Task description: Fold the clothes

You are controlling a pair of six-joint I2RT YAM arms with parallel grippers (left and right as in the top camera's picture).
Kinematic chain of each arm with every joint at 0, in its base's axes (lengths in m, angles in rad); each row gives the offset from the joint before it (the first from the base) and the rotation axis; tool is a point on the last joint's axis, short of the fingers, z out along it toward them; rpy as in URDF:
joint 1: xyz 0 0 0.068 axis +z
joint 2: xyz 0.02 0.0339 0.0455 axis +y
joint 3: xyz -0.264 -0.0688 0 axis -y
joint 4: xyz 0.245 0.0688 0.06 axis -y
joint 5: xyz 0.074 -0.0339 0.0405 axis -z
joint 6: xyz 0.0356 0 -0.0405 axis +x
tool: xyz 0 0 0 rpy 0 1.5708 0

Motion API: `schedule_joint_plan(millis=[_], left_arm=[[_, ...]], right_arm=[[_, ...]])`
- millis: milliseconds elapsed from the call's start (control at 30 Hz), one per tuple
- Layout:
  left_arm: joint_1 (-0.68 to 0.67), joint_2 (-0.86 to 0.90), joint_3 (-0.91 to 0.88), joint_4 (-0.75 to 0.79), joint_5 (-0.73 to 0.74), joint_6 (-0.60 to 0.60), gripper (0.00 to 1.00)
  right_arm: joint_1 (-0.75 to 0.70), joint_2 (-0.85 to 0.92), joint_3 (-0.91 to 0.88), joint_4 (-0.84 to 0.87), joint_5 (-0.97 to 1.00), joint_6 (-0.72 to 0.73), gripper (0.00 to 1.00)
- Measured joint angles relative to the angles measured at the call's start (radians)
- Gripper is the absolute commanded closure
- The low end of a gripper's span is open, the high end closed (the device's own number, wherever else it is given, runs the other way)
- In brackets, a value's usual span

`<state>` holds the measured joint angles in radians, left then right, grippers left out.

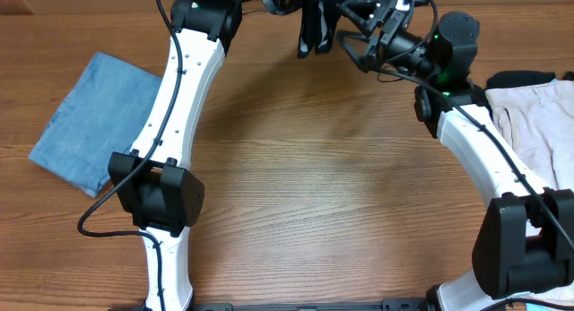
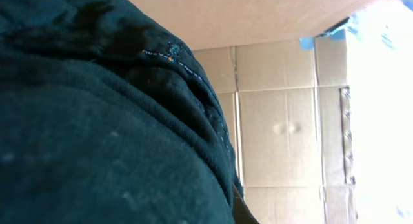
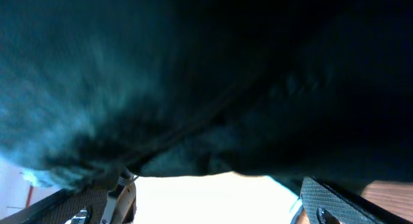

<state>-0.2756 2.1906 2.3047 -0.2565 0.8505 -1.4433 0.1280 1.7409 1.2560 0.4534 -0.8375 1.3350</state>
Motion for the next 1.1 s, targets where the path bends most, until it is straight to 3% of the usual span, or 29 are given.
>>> schedule_joint_plan(millis=[233, 533, 733, 833, 967, 1067, 1100], left_arm=[[0.003, 0.0, 0.0, 0.01, 0.033, -0.021, 0.96], [0.002, 0.0, 0.0, -0.09, 0.056, 0.023, 0.96], [-0.013, 0.0, 0.001, -0.245, 0.062, 0.138, 0.96], [-0.026, 0.0, 0.002, -0.359, 0.051, 0.212, 0.96], [-0.045, 0.0, 0.002, -0.376, 0.031, 0.273, 0.96], [-0.059, 0.0, 0.002, -0.375, 0.023, 0.299, 0.96], [-0.063, 0.0, 0.002, -0.377, 0.02, 0.306, 0.96]], right_arm=[[0.005, 0.001, -0.002, 0.204, 0.058, 0.019, 0.0], [-0.003, 0.001, -0.002, 0.254, 0.121, 0.023, 0.0], [-0.025, 0.001, -0.002, 0.188, 0.14, 0.011, 0.05], [-0.033, 0.001, -0.002, 0.136, 0.139, 0.0, 0.21], [-0.037, 0.001, -0.002, 0.082, 0.153, -0.019, 0.54], [-0.044, 0.001, -0.003, 0.052, 0.162, -0.038, 0.92], [-0.047, 0.001, -0.003, 0.045, 0.164, -0.047, 0.96]])
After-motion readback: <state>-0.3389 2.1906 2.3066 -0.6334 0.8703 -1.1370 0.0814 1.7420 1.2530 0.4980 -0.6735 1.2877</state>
